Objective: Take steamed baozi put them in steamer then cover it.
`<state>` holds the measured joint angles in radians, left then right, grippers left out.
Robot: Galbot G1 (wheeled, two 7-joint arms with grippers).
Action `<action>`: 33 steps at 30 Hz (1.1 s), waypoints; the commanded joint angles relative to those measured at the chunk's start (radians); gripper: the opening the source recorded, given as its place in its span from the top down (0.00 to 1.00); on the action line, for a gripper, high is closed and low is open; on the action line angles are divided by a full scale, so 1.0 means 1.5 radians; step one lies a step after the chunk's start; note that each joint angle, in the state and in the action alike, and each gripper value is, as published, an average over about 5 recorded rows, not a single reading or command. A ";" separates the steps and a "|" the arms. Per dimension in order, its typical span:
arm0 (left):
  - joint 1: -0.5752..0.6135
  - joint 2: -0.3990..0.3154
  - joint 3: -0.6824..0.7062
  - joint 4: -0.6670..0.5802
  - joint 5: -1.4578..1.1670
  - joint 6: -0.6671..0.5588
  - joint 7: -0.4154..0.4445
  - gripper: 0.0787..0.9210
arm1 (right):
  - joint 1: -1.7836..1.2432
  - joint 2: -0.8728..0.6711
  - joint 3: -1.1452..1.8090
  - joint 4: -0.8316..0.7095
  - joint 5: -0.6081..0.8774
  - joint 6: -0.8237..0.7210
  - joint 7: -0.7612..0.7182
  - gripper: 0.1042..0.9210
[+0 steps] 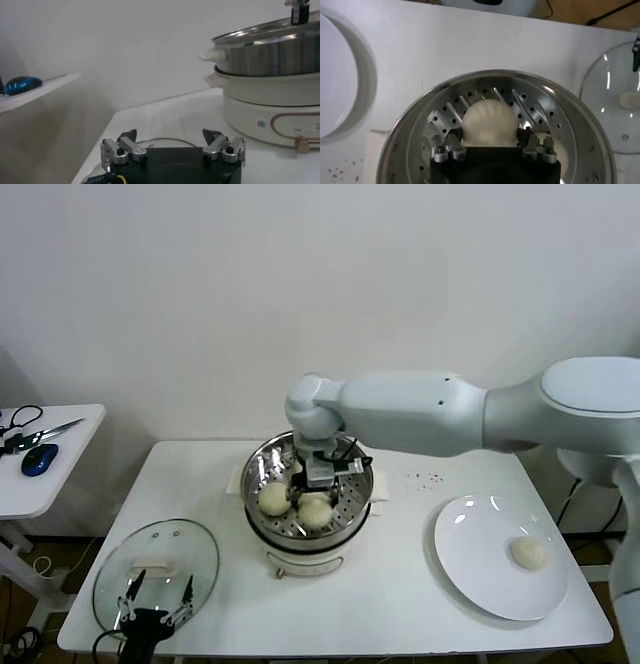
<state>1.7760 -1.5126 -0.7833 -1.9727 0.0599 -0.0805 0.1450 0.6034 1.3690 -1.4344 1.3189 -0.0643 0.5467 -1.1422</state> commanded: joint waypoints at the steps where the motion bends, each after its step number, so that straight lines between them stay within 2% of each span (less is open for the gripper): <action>1: -0.007 0.000 0.003 0.001 0.004 0.003 0.001 0.12 | -0.032 0.022 -0.003 -0.020 -0.015 0.004 0.006 0.26; 4: -0.008 0.000 0.004 0.002 0.005 0.003 0.001 0.12 | -0.033 0.021 -0.004 -0.031 -0.005 -0.002 0.012 0.24; 9: -0.009 0.001 0.005 0.000 0.009 0.005 0.001 0.12 | -0.019 0.011 0.003 -0.030 0.001 0.000 0.012 0.14; 15: -0.004 0.001 0.005 -0.003 0.010 0.004 0.001 0.12 | 0.019 -0.028 0.022 -0.018 0.003 0.009 0.013 0.12; 19: 0.001 0.002 0.006 -0.006 0.010 0.003 0.000 0.12 | 0.076 -0.087 0.014 -0.014 0.032 -0.021 0.057 0.12; 21: 0.003 0.004 0.007 -0.009 0.010 0.003 0.000 0.12 | 0.119 -0.128 -0.017 -0.005 0.075 -0.079 0.105 0.12; 25: 0.004 0.008 0.009 -0.015 0.010 0.002 0.000 0.12 | 0.195 -0.228 -0.119 0.024 0.266 -0.310 0.211 0.12; 28: 0.005 0.011 0.012 -0.017 0.010 0.002 0.000 0.12 | 0.211 -0.304 -0.143 0.044 0.386 -0.464 0.220 0.12; 30: 0.004 0.012 0.015 -0.017 0.012 0.002 0.000 0.12 | 0.214 -0.357 -0.150 0.061 0.413 -0.525 0.202 0.12; 33: 0.001 0.011 0.018 -0.017 0.016 0.003 0.000 0.12 | 0.205 -0.442 -0.162 0.093 0.367 -0.559 0.174 0.12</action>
<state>1.7811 -1.4957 -0.7616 -1.9964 0.0768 -0.0774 0.1447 0.8135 1.0562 -1.5555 1.3644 0.2584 0.1534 -0.9421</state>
